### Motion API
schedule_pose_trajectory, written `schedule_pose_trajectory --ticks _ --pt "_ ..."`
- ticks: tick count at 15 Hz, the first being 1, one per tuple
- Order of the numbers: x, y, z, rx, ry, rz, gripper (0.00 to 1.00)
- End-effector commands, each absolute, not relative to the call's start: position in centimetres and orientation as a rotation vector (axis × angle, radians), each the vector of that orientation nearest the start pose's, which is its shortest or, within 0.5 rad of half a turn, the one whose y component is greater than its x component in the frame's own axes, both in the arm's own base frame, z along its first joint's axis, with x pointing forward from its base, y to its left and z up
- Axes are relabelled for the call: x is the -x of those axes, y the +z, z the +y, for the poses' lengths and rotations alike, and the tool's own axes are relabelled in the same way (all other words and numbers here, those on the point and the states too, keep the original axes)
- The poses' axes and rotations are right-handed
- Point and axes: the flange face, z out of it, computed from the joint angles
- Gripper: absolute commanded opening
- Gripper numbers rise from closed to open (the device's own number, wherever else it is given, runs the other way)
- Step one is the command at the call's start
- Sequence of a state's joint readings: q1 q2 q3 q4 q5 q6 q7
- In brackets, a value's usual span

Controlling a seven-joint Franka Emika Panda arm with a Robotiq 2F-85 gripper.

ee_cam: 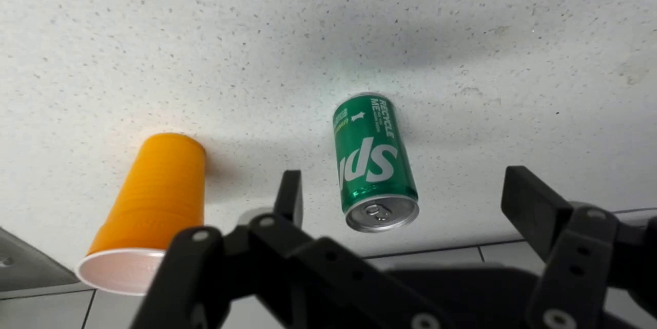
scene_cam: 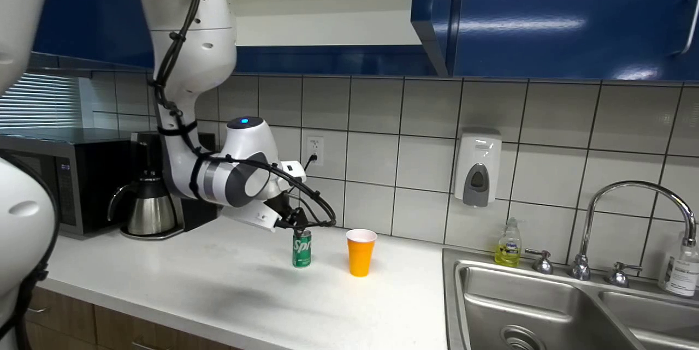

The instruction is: Remove the can from the cabinet

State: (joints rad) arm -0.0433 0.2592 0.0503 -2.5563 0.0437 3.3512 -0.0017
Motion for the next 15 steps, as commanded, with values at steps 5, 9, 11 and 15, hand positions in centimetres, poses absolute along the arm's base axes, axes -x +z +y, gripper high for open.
schedule_pose_trajectory --ticks 5,9,11,15 --pt "-46.3 31.4 0.4 3.056 -0.674 0.026 1.00" --pt "-45.7 35.4 0.9 3.080 -0.584 0.010 1.00" --pt "-45.1 37.3 1.4 3.087 -0.539 -0.009 1.00" --pt "-43.2 40.7 2.4 3.091 -0.450 -0.041 1.00"
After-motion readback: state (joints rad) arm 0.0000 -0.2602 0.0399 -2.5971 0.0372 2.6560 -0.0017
